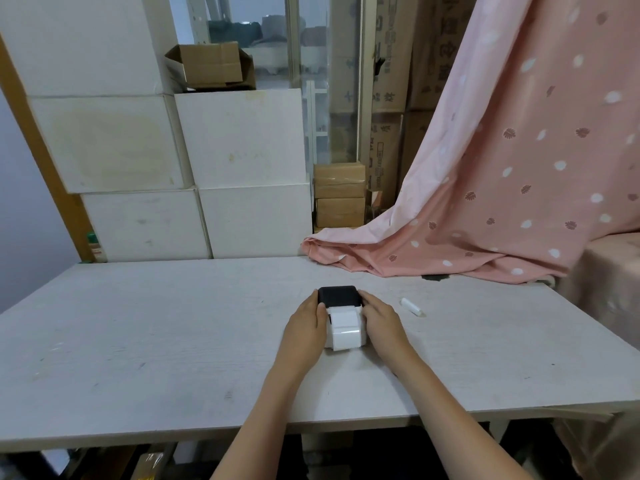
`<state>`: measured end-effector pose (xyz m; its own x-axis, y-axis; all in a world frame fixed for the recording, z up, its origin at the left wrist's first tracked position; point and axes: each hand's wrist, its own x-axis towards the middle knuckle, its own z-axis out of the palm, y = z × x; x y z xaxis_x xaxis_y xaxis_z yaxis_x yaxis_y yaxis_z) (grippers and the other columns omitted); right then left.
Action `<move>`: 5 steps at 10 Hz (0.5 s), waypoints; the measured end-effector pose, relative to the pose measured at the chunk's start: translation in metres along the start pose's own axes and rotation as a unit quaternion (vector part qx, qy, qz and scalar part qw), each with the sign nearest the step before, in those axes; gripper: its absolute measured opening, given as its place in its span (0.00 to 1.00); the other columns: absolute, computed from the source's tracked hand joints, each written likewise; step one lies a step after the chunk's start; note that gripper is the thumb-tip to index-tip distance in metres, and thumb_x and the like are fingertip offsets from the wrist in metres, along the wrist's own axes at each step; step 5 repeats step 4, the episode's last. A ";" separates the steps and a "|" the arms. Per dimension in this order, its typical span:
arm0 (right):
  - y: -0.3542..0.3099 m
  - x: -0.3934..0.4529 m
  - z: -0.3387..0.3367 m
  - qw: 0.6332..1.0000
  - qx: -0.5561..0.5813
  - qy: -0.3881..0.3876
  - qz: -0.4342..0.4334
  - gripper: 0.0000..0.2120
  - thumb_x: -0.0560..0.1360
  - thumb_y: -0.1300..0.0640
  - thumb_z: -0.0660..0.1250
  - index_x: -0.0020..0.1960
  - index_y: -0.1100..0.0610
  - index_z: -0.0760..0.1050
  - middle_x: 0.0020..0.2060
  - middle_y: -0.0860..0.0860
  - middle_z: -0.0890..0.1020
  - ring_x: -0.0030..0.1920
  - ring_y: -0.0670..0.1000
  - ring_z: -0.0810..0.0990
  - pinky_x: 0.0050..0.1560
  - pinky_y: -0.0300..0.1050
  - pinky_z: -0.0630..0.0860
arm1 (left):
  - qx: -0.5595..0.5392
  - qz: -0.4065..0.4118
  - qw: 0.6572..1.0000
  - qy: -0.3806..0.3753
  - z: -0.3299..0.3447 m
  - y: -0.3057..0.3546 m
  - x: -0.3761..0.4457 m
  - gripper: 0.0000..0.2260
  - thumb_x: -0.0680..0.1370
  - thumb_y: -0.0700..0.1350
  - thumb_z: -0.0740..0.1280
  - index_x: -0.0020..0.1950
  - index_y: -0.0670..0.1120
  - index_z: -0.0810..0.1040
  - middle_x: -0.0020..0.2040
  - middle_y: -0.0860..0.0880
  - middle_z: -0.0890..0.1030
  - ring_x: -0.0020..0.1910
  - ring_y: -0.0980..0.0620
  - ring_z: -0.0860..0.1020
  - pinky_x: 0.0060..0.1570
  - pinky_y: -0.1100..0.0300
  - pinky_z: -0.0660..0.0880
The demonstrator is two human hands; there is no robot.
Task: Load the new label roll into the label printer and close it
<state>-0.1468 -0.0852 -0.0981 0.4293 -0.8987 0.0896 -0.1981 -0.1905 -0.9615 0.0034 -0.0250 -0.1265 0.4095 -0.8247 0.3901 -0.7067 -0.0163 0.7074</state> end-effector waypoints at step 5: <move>-0.060 -0.012 -0.042 0.912 -0.409 -0.012 -0.026 0.29 0.83 0.45 0.58 0.80 0.58 0.66 0.76 0.56 0.73 0.73 0.59 0.74 0.68 0.53 0.74 | 0.261 -0.056 0.959 -0.091 -0.068 0.055 0.015 0.22 0.86 0.52 0.50 0.78 0.45 0.66 0.80 0.44 0.63 0.78 0.45 0.64 0.73 0.46 0.67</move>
